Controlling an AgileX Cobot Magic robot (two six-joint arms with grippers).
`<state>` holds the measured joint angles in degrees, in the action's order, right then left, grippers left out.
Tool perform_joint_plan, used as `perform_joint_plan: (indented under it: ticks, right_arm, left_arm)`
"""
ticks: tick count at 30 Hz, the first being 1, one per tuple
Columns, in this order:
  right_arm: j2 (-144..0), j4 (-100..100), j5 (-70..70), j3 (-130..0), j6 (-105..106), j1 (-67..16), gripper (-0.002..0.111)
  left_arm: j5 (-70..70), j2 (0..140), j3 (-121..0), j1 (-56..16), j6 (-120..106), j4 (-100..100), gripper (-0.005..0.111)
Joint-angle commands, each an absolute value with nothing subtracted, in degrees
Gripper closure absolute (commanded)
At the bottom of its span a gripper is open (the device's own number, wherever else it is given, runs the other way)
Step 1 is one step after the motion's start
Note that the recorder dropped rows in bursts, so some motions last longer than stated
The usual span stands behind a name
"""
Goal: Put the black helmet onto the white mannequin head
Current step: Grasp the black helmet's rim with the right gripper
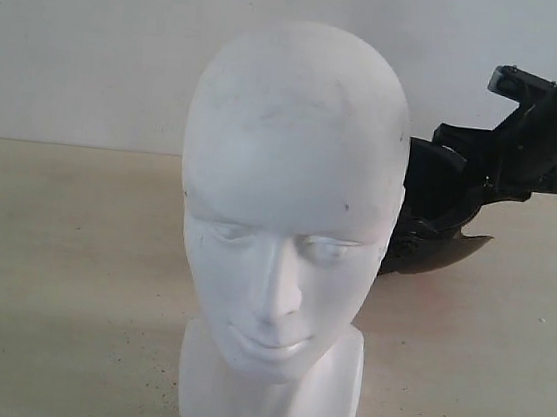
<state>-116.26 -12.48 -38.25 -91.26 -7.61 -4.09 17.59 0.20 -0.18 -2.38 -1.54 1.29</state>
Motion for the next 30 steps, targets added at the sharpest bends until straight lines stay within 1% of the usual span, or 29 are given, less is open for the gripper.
perform_joint_plan:
  ticks: [1,4,6,9,14,19,21,24,30]
  right_arm:
    - [-115.9,-9.5,-39.6,-91.6,-7.3,-4.0,0.108]
    - [-115.6,0.0,-48.8,-91.6,-15.9,-3.9,0.108]
    - [-114.7,7.1,-55.4,-91.3,-18.0,-3.9,0.108]
    - [-110.1,13.7,-58.9,-87.4,-20.6,-3.9,0.108]
    - [-99.2,13.8,-56.2,-73.8,-24.1,-3.9,0.108]
    - [-87.7,13.2,-46.1,-57.5,-30.3,-3.9,0.108]
    - [-83.9,12.1,-43.1,-52.9,-31.6,-3.9,0.108]
    - [-78.8,8.1,-39.1,-48.5,-30.9,-4.0,0.108]
    - [-78.5,8.1,-38.3,-48.2,-29.6,-4.0,0.108]
  left_arm:
    - [17.6,0.0,0.0,-2.3,-0.9,1.7,0.102]
    - [17.6,0.0,0.0,-2.3,-0.9,1.7,0.102]
    - [17.6,0.0,0.0,-2.3,-0.9,1.7,0.102]
    - [17.6,0.0,0.0,-2.3,-0.9,1.7,0.102]
    - [17.6,0.0,0.0,-2.3,-0.9,1.7,0.102]
    - [17.6,0.0,0.0,-2.3,-0.9,1.7,0.102]
    - [17.6,0.0,0.0,-2.3,-0.9,1.7,0.102]
    - [17.6,0.0,0.0,-2.3,-0.9,1.7,0.102]
    - [17.6,0.0,0.0,-2.3,-0.9,1.7,0.102]
